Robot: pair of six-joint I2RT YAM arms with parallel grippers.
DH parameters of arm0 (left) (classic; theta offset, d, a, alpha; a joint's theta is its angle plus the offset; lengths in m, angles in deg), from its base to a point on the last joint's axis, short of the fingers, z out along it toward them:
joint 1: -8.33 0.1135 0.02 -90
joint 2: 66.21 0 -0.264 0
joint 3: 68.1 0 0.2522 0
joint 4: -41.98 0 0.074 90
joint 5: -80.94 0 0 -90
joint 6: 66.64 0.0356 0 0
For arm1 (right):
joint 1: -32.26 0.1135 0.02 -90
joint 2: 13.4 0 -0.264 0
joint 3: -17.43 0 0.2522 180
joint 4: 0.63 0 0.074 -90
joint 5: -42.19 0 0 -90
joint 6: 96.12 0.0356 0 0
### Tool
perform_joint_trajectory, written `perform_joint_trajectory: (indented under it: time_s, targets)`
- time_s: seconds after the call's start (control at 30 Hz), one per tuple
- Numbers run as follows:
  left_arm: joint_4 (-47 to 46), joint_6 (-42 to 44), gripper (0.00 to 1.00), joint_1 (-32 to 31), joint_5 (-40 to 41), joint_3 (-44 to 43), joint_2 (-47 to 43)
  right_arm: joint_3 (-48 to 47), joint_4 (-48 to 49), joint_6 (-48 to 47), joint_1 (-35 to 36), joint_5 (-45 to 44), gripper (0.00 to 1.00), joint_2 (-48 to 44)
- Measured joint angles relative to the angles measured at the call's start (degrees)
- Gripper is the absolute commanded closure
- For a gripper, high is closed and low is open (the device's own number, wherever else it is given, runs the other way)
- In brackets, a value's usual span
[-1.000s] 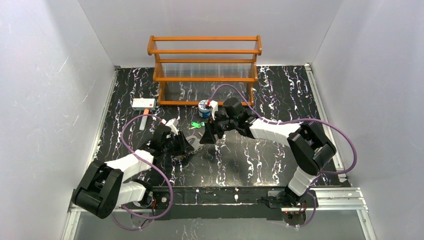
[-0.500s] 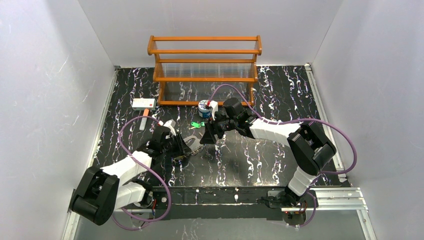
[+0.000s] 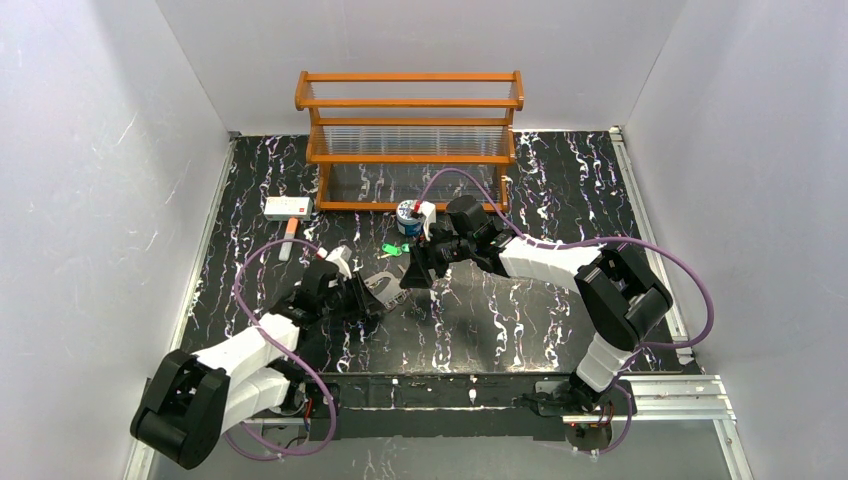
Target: Put the keys on the keyring
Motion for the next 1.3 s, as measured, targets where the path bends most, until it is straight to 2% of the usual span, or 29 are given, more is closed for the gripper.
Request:
perform_joint_trajectory:
  time_s: [0.3,0.57,0.73,1.07,1.3]
  targets:
    - [-2.54,-3.06,0.79,-0.02,0.87,1.20,1.14,0.00,-0.02,0.00,0.00,0.22,0.29,0.00]
    - [-6.93,-5.97,0.85,-0.02,0.98,2.32,3.50,0.00,-0.04,0.00,0.02,0.24,0.29,0.00]
    - [-9.11,-7.34,1.00,-0.02,1.05,3.26,3.80,0.00,-0.04,0.00,0.00,0.24,0.29,0.00]
    - [-10.19,-7.32,1.00,-0.20,1.62,3.87,2.99,0.00,-0.52,-0.04,0.02,0.22,0.27,-0.02]
    - [-7.37,-1.95,1.00,-0.31,0.81,0.85,1.16,0.46,-0.28,-0.42,0.00,-0.50,0.25,-2.36]
